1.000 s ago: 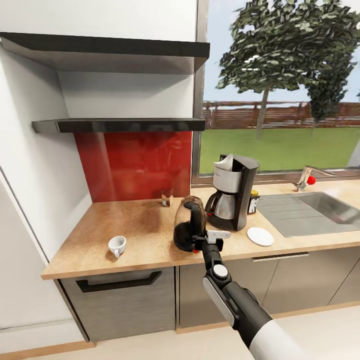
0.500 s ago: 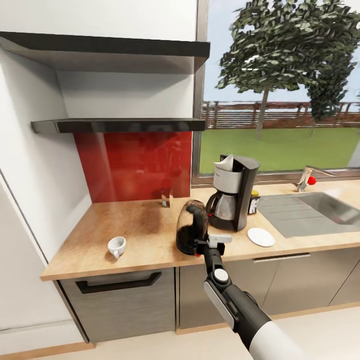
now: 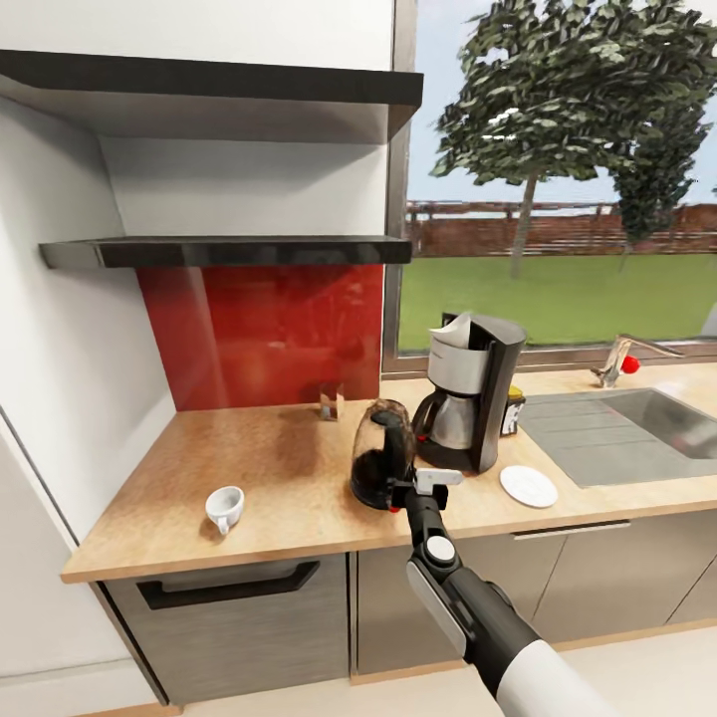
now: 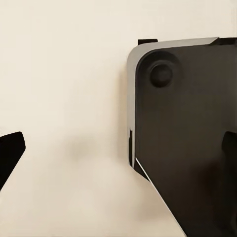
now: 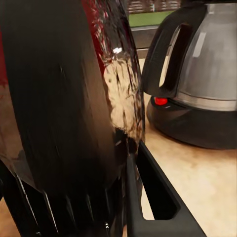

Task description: Set up a coffee station on the kitchen countertop: keep the coffee maker on the countertop, move the bottle of coffee from the kitchen shelf to the counter next to the coffee maker, place a paper coffee filter on top of the coffee maker, put the saucer next to the coffee maker with the coffee cup on the saucer, and place the electric kettle next to the coffee maker.

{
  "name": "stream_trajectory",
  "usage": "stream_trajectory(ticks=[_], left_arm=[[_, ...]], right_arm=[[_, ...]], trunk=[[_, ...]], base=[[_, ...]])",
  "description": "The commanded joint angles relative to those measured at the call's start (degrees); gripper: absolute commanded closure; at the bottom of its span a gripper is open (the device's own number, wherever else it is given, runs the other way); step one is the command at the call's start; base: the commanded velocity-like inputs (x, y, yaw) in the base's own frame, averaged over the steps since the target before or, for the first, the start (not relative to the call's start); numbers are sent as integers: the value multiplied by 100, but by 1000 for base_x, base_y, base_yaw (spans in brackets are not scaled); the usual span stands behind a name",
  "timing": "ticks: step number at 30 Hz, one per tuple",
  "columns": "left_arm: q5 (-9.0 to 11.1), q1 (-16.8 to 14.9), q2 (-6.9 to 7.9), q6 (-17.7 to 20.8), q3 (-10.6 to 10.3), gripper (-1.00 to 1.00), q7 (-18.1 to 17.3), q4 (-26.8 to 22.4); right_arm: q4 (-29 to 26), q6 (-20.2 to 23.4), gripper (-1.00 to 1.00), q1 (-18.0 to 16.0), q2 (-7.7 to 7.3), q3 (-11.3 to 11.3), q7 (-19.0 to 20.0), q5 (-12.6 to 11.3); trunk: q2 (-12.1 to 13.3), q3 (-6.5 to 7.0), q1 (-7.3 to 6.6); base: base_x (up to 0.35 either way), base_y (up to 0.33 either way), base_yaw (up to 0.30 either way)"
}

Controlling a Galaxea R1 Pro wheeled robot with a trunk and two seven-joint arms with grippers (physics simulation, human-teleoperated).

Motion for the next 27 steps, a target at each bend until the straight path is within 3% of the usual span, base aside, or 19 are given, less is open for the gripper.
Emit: stream_trajectory(ticks=[1, 9, 15, 27], left_arm=[[32, -4, 1, -20, -40, -100, 2, 6], [32, -6, 6, -20, -38, -100, 2, 6], [32, -5, 5, -20, -42, -100, 2, 6], [33, -3, 18, -23, -24, -100, 2, 6]], right_arm=[[-1, -42, 100, -10, -4, 24, -29, -31], [-1, -39, 100, -15, -17, 16, -42, -30], [-4, -39, 100, -12, -18, 26, -444, -30], [15, -30, 100, -14, -18, 32, -472, -39]], trunk=[[-14, -13, 3], [-14, -13, 3], [-14, -13, 3], [-14, -13, 3]], base=[[5, 0, 0], [106, 0, 0], [87, 0, 0], [35, -11, 0]])
